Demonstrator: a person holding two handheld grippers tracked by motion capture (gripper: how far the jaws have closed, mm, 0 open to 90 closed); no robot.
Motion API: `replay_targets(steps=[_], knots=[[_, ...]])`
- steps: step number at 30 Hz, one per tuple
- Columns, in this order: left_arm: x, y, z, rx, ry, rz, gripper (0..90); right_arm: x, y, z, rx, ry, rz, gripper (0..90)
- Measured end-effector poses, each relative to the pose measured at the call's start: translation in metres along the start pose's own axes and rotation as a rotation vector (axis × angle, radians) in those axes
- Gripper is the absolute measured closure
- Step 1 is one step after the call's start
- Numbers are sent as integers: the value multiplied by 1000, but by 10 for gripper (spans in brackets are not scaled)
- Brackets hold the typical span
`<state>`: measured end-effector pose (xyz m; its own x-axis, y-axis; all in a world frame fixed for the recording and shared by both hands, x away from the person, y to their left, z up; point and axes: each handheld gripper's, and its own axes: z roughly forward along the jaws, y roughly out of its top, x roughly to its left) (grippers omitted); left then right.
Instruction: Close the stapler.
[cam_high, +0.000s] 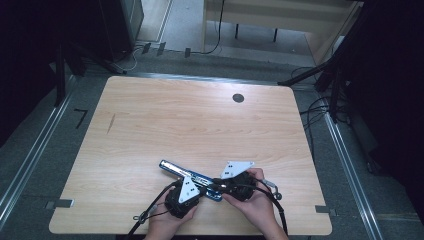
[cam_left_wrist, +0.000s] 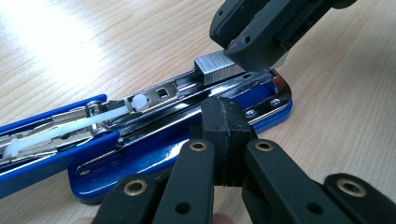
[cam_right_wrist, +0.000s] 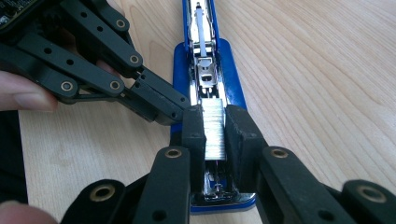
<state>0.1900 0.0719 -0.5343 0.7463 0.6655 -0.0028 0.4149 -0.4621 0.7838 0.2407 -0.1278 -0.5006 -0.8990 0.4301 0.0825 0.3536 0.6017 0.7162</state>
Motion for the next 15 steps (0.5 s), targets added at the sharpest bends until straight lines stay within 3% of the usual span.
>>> replay_targets(steps=[15], knots=[[0, 0, 0, 0, 0, 0, 900, 0, 1, 0, 12, -5, -7, 796]])
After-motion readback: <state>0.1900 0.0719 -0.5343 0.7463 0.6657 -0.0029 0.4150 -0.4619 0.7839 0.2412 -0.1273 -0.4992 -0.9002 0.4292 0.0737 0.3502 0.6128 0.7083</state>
